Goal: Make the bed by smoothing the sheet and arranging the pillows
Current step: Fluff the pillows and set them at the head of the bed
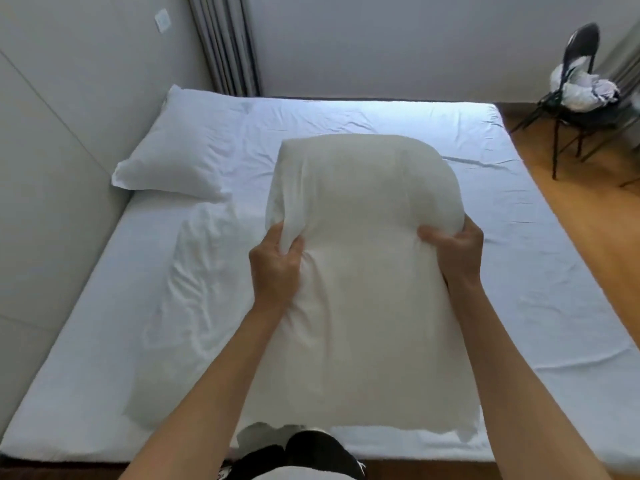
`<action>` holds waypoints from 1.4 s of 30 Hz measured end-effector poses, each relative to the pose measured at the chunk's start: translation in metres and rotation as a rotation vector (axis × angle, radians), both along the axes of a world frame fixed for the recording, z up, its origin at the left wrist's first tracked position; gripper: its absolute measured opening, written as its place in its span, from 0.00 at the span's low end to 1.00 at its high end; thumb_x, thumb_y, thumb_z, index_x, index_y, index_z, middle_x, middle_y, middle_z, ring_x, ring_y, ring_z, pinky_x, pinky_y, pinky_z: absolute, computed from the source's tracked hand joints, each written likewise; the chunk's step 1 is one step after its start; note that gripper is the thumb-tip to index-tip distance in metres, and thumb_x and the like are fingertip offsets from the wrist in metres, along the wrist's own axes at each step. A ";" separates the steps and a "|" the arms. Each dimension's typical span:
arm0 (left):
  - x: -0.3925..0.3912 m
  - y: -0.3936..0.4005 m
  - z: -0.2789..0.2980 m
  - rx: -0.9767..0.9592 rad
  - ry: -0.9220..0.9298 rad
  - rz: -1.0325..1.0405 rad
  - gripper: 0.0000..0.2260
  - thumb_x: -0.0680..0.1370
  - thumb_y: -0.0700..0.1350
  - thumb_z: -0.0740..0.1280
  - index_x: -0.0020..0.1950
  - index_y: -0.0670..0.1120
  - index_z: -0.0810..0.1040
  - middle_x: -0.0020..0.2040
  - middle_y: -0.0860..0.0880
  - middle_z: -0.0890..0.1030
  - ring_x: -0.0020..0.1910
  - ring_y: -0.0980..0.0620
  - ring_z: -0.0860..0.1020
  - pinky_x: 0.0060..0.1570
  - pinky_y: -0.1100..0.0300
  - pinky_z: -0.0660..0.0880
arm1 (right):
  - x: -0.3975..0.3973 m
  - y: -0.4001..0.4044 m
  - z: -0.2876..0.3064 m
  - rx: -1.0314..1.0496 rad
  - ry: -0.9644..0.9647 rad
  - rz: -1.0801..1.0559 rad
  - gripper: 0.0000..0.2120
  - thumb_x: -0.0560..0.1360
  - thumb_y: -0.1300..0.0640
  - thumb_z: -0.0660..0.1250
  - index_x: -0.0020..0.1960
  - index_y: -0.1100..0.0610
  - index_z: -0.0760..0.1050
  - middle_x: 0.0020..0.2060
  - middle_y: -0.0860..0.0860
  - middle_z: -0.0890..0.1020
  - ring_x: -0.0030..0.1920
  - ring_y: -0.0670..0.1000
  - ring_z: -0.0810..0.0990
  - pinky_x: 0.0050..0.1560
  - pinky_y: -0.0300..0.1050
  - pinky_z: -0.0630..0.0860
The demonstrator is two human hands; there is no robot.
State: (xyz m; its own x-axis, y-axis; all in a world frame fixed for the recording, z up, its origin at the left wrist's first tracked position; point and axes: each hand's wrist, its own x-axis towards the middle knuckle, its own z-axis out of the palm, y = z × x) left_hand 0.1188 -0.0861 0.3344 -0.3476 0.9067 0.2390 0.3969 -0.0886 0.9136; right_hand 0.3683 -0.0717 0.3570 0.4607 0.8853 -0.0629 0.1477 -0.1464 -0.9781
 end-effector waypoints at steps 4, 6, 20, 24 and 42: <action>0.069 0.011 -0.018 -0.094 0.005 -0.121 0.15 0.74 0.44 0.68 0.59 0.43 0.79 0.51 0.47 0.83 0.50 0.50 0.80 0.49 0.61 0.74 | 0.075 -0.008 -0.016 -0.086 -0.295 -0.151 0.20 0.63 0.47 0.70 0.53 0.50 0.80 0.45 0.50 0.84 0.49 0.56 0.82 0.49 0.52 0.78; 0.089 0.019 -0.041 -0.360 0.172 -0.230 0.21 0.74 0.44 0.67 0.67 0.47 0.73 0.60 0.43 0.79 0.57 0.44 0.77 0.52 0.57 0.72 | 0.107 -0.005 -0.040 -0.319 -0.541 -0.125 0.31 0.68 0.41 0.68 0.68 0.50 0.70 0.55 0.58 0.80 0.56 0.61 0.78 0.53 0.52 0.73; -0.026 -0.030 -0.153 -1.140 0.469 -0.338 0.29 0.78 0.52 0.62 0.76 0.47 0.58 0.71 0.41 0.65 0.68 0.41 0.67 0.62 0.52 0.69 | 0.001 -0.009 -0.156 -0.690 -0.795 0.464 0.29 0.77 0.47 0.64 0.75 0.54 0.62 0.73 0.58 0.64 0.72 0.59 0.62 0.70 0.52 0.62; -0.093 -0.037 -0.163 -1.156 0.455 -0.250 0.27 0.78 0.52 0.62 0.75 0.46 0.62 0.69 0.40 0.67 0.66 0.41 0.69 0.61 0.52 0.70 | -0.063 -0.017 -0.170 -0.698 -0.819 0.603 0.29 0.77 0.47 0.63 0.75 0.54 0.61 0.74 0.57 0.63 0.74 0.58 0.60 0.70 0.51 0.61; -0.333 -0.079 -0.212 -1.296 0.252 -0.081 0.24 0.78 0.49 0.61 0.73 0.46 0.65 0.69 0.41 0.68 0.64 0.41 0.72 0.61 0.52 0.70 | -0.310 -0.029 -0.220 -0.732 -0.765 0.834 0.28 0.78 0.48 0.62 0.75 0.56 0.61 0.74 0.57 0.64 0.74 0.56 0.60 0.71 0.48 0.60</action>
